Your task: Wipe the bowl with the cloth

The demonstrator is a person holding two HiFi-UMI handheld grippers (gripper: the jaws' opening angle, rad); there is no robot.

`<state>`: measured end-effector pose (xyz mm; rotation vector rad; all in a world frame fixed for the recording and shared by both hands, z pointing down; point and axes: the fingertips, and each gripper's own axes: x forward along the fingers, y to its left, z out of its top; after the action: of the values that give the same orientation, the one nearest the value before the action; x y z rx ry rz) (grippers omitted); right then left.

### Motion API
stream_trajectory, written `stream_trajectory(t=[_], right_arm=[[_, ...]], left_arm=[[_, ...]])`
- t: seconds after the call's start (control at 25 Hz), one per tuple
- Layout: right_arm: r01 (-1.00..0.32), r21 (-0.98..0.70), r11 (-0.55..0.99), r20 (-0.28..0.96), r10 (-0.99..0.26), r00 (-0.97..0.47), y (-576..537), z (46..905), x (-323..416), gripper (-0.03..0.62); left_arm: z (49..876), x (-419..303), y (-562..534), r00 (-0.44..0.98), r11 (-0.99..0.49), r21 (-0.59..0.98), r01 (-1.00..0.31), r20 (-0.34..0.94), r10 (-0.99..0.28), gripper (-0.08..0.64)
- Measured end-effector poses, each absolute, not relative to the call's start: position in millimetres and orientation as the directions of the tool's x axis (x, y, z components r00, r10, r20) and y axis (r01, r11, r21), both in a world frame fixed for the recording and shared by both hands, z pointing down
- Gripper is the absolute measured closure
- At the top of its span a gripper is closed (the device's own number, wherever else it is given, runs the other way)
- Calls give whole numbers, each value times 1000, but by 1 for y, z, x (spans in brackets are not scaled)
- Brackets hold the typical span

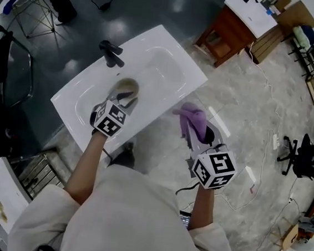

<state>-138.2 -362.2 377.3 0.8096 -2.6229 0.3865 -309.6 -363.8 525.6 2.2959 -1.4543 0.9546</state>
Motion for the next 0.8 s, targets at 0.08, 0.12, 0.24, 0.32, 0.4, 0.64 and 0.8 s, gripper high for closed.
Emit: stream_trajectory(t=[0.08, 0.12, 0.24, 0.32, 0.4, 0.64, 0.8], right_arm=[[-599, -157, 785, 436, -490, -755, -367, 385, -141, 540], [-607, -160, 778, 443, -493, -749, -370, 389, -142, 540], [-631, -169, 758, 466, -502, -728, -376, 399, -146, 540], [-647, -175, 742, 482, -508, -714, -380, 405, -149, 540], [-663, -179, 727, 496, -515, -699, -386, 411, -152, 540], [-706, -181, 685, 524, -540, -658, -402, 423, -159, 540], [-729, -187, 658, 543, -549, -635, -409, 446, -155, 540]], left_arm=[[547, -312, -372, 292, -474, -92, -876, 680, -672, 462], [557, -314, -376, 298, -475, -73, -877, 692, -657, 459], [585, -323, -387, 310, -472, -25, -881, 723, -617, 454], [602, -330, -394, 304, -477, -19, -879, 747, -591, 451], [620, -339, -402, 281, -486, -36, -873, 778, -562, 451], [679, -351, -412, 268, -493, 14, -870, 853, -448, 430], [715, -345, -423, 281, -482, 55, -874, 867, -411, 423]])
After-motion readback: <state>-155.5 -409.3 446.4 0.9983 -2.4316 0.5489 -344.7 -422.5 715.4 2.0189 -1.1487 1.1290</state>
